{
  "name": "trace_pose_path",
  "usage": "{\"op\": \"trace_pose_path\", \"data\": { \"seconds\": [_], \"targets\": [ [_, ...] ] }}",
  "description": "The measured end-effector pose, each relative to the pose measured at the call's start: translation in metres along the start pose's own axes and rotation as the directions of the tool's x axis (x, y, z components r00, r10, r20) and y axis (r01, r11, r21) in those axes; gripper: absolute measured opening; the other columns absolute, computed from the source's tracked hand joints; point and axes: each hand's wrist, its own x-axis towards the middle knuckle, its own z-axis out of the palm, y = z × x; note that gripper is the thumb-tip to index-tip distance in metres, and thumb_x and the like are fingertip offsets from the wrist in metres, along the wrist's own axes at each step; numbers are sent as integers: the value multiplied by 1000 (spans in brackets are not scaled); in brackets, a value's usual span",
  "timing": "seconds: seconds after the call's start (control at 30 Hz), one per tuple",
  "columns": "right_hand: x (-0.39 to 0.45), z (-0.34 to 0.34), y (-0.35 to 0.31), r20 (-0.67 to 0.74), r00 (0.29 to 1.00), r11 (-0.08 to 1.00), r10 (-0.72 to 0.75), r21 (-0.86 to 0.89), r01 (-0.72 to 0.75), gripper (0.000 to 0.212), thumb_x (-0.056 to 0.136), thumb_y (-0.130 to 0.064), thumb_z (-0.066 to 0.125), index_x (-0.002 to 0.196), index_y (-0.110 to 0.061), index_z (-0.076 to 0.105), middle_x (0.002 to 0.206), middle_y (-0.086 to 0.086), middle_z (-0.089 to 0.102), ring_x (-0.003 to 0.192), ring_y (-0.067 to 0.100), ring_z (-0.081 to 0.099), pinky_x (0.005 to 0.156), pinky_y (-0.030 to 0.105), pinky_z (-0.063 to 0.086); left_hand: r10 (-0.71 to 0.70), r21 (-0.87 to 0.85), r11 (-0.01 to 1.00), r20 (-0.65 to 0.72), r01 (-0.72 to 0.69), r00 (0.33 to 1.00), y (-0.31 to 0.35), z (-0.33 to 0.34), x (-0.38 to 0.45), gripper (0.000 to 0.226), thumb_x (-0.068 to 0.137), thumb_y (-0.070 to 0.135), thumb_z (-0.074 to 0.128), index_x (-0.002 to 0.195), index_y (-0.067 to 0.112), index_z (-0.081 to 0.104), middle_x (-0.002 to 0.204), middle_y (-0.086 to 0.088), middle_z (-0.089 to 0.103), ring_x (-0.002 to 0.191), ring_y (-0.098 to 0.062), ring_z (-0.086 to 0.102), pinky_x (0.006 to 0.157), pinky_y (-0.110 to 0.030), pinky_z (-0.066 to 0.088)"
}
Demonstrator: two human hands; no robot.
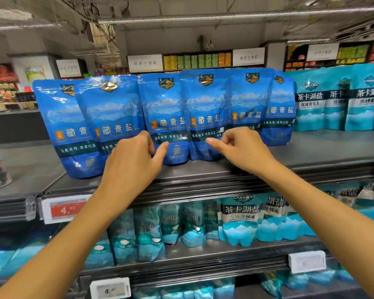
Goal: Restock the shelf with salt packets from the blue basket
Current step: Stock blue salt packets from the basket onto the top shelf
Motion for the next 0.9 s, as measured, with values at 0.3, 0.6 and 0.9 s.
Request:
{"op": "trace_pose_path", "data": {
  "seconds": [0.3,0.6,0.9],
  "targets": [
    [-118,15,-42,81,986,714,-144,699,47,30,98,-27,63,71,-14,64,47,1,50,43,11,43,46,17,37,-102,-682,714,122,158,987,-9,-24,-99,28,98,26,64,72,17,61,58,1,64,49,-1,50,50,-10,39],
    [-276,137,-31,511,858,509,50,726,-462,20,94,-27,68,76,-19,67,53,3,53,42,16,44,43,21,37,-613,-690,360,333,628,717,-77,5,-315,19,93,17,60,74,13,58,51,1,57,41,-2,43,38,-13,34],
    [-413,181,-25,838,542,540,64,427,-725,14,96,-5,62,83,-5,68,58,10,65,49,18,56,47,26,41,-830,-553,113,404,825,384,-106,-27,-484,14,85,29,69,74,26,62,60,1,57,44,-11,45,39,-20,32]
  ]
}}
